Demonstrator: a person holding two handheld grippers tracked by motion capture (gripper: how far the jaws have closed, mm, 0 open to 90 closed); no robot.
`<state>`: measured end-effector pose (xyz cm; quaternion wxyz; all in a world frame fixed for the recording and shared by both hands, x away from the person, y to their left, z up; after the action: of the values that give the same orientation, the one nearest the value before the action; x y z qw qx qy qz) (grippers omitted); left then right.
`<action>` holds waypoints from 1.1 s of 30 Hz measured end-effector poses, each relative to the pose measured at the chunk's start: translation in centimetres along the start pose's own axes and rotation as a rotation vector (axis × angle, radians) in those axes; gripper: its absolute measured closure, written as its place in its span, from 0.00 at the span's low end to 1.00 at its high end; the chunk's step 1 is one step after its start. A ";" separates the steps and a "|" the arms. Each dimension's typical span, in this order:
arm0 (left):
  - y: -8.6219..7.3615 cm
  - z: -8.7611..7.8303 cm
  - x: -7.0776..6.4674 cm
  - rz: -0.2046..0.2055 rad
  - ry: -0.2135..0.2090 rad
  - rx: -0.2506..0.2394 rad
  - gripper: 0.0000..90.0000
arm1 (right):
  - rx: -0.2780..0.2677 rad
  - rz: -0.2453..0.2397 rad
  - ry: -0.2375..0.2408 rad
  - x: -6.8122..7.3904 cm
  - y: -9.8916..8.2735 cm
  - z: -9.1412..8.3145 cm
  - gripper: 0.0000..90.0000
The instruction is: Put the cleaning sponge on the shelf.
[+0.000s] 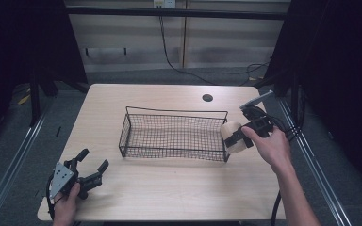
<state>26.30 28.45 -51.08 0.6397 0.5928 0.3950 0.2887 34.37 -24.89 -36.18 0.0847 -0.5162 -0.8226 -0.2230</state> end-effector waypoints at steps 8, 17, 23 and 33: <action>0.0 0.0 0.0 0.000 0.001 0.001 0.17 | 0.002 -0.004 -0.011 0.8 1.2 0.0 0.35; 0.0 0.0 0.0 0.000 -0.002 0.002 0.17 | 0.010 0.044 -0.037 0.7 2.5 0.8 0.35; 0.0 0.0 0.0 0.002 -0.002 0.003 0.17 | 0.023 0.041 -0.056 1.5 3.6 1.6 0.35; 0.0 0.0 0.0 0.002 -0.006 0.002 0.17 | 0.053 0.082 -0.119 2.0 4.7 3.5 0.35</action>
<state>26.31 28.48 -51.08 0.6401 0.5948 0.3925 0.2872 37.98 -19.93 -37.21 0.0587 -0.5593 -0.8100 -0.1664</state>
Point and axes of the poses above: each handheld gripper's, and its own axes: z roughly forward along the jaws, y roughly out of its top, x roughly to its left, the point moved 1 cm from there along z, roughly forward along the jaws, and after that the axes turned 9 degrees about -z, right-handed, at the moved point
